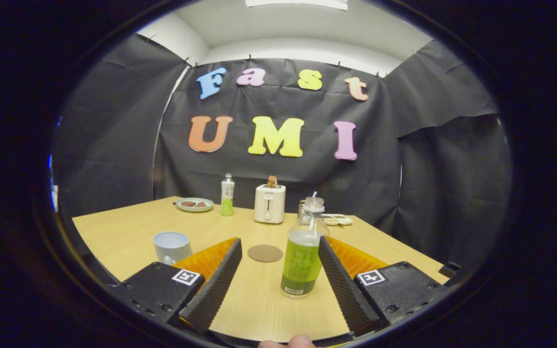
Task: Take the bottle from table, then pour the juice into the cup, finally place the bottle on the coaster
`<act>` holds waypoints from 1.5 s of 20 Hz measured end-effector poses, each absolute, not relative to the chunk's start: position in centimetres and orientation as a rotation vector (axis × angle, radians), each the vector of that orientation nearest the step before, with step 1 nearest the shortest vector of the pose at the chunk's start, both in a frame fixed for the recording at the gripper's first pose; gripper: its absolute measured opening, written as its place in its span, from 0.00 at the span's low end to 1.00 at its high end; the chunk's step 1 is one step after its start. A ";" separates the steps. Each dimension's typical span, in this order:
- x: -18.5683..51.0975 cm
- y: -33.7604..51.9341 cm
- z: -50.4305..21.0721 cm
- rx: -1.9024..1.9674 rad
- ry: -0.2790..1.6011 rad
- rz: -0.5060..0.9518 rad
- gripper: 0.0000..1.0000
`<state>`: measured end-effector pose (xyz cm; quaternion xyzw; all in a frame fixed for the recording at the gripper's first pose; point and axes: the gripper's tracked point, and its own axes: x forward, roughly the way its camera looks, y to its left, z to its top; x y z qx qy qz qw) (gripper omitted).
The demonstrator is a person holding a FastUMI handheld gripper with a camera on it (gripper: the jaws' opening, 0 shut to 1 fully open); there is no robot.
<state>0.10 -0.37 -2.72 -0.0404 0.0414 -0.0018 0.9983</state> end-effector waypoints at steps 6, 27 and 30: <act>0.2 -1.2 -4.5 -0.060 0.117 0.009 1.00; 6.2 -4.2 -9.7 0.012 0.294 0.015 1.00; 7.1 -3.9 -9.6 0.021 0.298 0.033 1.00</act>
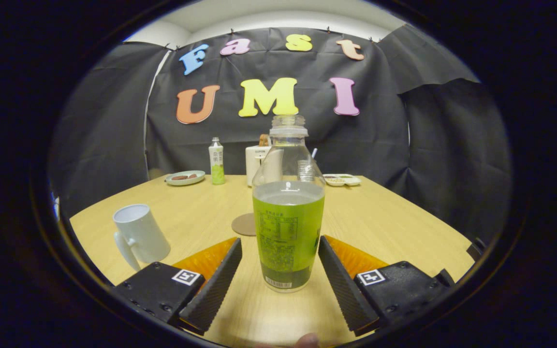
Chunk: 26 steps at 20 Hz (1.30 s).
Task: Take the bottle from table, then pour the juice into the cup, finally place the bottle on the coaster
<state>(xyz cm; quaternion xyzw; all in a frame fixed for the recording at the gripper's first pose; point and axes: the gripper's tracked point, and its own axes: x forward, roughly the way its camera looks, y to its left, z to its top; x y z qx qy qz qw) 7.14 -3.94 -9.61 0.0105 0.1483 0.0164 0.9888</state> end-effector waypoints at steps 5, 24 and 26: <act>8.2 -4.5 -10.2 0.056 0.348 0.033 0.95; 8.2 -3.9 -5.1 -0.117 0.294 0.097 0.76; 8.8 -3.7 -4.2 -0.175 0.275 0.096 0.76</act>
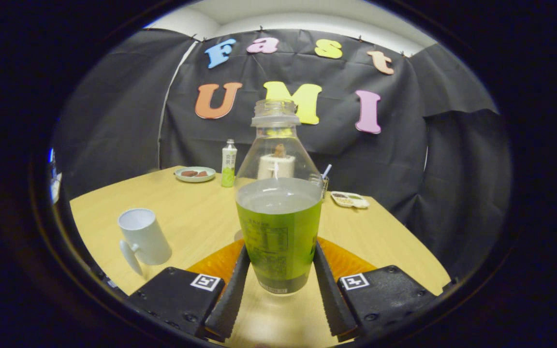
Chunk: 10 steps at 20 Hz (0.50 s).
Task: Take the bottle from table, then pour the juice into the cup, finally place the bottle on the coaster
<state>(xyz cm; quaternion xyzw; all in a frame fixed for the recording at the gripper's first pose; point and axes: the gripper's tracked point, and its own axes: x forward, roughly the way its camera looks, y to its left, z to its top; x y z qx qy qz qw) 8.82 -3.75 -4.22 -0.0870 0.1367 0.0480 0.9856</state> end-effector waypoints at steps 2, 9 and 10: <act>9.4 -3.5 -3.5 -0.247 0.257 0.092 0.76; 11.0 -2.5 -0.9 -0.529 0.203 0.074 0.76; 11.1 -2.3 -0.6 -0.559 0.195 0.074 0.76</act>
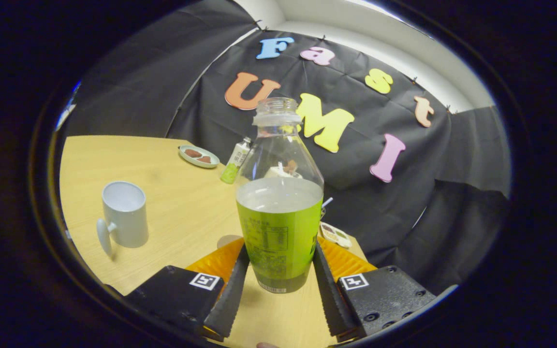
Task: Take the bottle from table, then pour the juice into the cup, finally place the bottle on the coaster
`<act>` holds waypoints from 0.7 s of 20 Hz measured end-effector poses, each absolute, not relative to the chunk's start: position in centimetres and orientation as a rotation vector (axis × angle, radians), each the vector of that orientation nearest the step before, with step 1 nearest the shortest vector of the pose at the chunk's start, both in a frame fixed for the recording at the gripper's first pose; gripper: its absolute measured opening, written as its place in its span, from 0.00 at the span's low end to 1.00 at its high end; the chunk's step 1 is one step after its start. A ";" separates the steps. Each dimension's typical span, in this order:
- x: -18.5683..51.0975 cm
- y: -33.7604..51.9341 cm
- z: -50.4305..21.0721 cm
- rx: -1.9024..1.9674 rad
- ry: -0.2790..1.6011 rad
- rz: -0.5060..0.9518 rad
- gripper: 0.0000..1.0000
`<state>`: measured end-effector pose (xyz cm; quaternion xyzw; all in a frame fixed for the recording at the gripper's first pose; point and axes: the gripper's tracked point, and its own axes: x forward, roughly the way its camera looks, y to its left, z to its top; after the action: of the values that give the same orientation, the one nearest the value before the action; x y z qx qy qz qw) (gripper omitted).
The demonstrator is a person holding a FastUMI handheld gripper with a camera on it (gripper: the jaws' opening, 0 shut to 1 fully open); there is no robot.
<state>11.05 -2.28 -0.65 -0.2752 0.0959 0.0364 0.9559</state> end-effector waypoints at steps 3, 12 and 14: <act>11.4 -1.4 -0.6 -0.658 0.172 0.078 0.76; 11.6 0.7 -1.5 -0.963 0.117 0.104 0.76; 11.4 1.3 -1.0 -1.038 0.063 0.090 0.76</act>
<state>11.37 1.32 -0.99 -0.4959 0.0299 0.0431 0.8668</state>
